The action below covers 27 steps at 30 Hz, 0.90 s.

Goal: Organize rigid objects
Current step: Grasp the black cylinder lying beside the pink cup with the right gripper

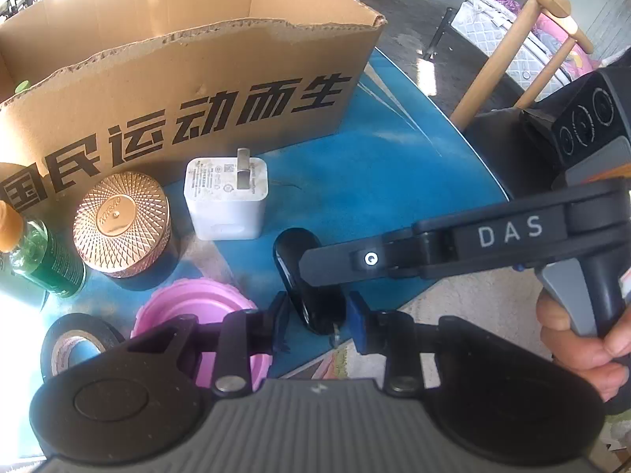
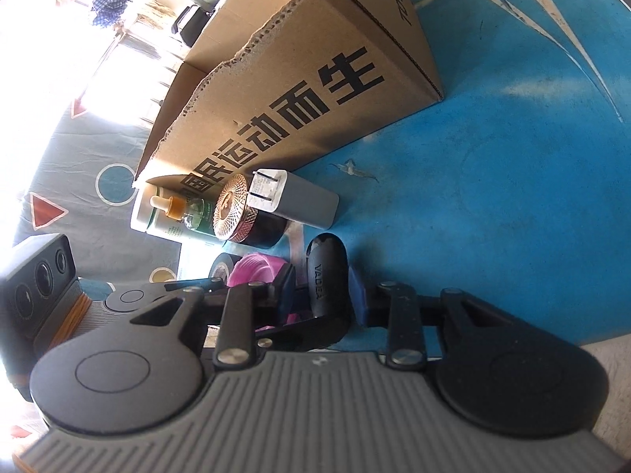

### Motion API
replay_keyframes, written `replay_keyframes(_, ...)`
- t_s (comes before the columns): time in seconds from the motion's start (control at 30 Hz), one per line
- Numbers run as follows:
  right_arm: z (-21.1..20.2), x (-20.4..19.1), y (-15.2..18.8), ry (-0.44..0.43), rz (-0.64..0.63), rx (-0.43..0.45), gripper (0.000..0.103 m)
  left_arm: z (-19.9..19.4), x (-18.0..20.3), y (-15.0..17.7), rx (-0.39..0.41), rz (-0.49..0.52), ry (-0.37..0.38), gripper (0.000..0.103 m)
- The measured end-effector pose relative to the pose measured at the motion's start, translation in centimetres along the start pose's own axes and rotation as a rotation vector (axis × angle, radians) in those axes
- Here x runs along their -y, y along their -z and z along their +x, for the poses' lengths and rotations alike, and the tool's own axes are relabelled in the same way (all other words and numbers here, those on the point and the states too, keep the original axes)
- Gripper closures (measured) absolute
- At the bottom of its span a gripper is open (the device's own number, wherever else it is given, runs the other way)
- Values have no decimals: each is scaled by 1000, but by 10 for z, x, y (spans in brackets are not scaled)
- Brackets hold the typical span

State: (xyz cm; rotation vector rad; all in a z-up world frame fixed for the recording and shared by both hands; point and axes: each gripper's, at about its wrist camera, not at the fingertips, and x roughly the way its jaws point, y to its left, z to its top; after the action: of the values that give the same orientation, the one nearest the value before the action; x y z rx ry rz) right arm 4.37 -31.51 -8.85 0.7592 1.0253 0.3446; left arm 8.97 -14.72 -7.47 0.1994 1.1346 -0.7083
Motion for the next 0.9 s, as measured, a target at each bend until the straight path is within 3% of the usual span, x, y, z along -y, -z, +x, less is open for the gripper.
replay_keyframes(0.13,-6,2,0,-45,5,17,75,2,0,-3,5,12,-9,68)
replay_keyframes(0.37,-3,6,0,-64,4,27,77,5,5,-7,25,60,-68,68)
replay_keyframes(0.67,5,14,-5,-66,22,59,82,7,5,-12,38,80,-90,68)
replay_keyframes(0.8,3,18,-3,-135,49,68,83,8,4,-14,37,86,-99,69)
replay_keyframes(0.9,1,15,-3,-185,54,69,90,9,6,-15,32,88,-84,73)
